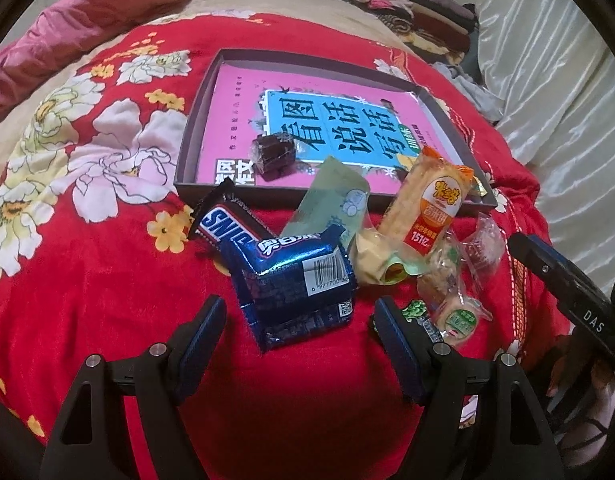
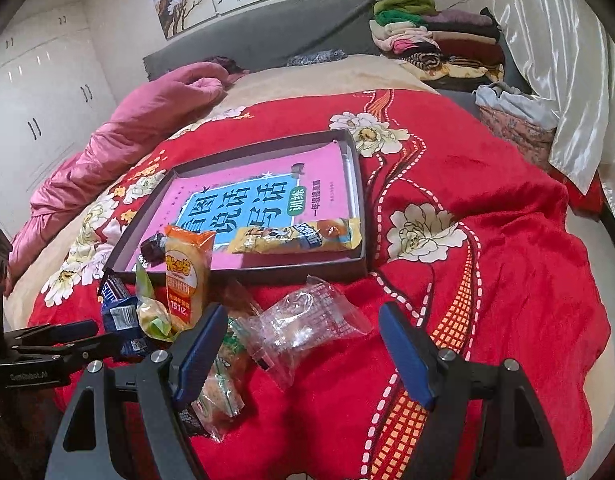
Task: Organize snacks
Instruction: 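Withdraw both open grippers from the tray back toward the snack pile, then move left gripper to the blue biscuit pack while right gripper reaches the clear plastic snack bag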
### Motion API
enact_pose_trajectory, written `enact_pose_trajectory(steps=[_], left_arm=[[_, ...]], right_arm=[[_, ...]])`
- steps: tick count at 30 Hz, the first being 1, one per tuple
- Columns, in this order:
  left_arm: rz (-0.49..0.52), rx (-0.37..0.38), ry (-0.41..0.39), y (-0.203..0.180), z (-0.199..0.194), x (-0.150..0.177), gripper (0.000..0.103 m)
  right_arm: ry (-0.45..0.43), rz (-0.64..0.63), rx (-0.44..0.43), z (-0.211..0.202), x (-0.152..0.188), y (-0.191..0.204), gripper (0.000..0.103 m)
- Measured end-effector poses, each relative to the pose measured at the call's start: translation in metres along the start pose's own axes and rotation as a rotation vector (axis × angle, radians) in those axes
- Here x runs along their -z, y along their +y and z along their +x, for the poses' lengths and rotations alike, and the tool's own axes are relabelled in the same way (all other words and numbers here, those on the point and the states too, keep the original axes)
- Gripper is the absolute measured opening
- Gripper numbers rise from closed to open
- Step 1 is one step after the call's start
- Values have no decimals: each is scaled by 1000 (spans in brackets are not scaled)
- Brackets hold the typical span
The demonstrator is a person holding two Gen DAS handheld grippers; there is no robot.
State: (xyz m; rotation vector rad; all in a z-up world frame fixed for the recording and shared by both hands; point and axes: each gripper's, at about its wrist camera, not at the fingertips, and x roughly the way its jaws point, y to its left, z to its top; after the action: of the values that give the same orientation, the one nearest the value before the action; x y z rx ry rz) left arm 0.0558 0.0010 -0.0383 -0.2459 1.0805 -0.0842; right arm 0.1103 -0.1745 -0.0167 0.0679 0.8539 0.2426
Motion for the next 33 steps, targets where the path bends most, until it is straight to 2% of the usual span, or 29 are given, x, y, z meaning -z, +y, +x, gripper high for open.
enact_pose_trajectory(steps=[10, 27, 33], left_arm=[[-30, -25, 35, -1, 17, 4, 78], [-50, -55, 23, -4, 27, -1, 78], [-67, -58, 29, -2, 30, -1, 78]], right_arm=[[23, -19, 8, 7, 1, 2, 78], [114, -22, 27, 37, 6, -3, 78], [115, -59, 33, 43, 6, 1, 77]])
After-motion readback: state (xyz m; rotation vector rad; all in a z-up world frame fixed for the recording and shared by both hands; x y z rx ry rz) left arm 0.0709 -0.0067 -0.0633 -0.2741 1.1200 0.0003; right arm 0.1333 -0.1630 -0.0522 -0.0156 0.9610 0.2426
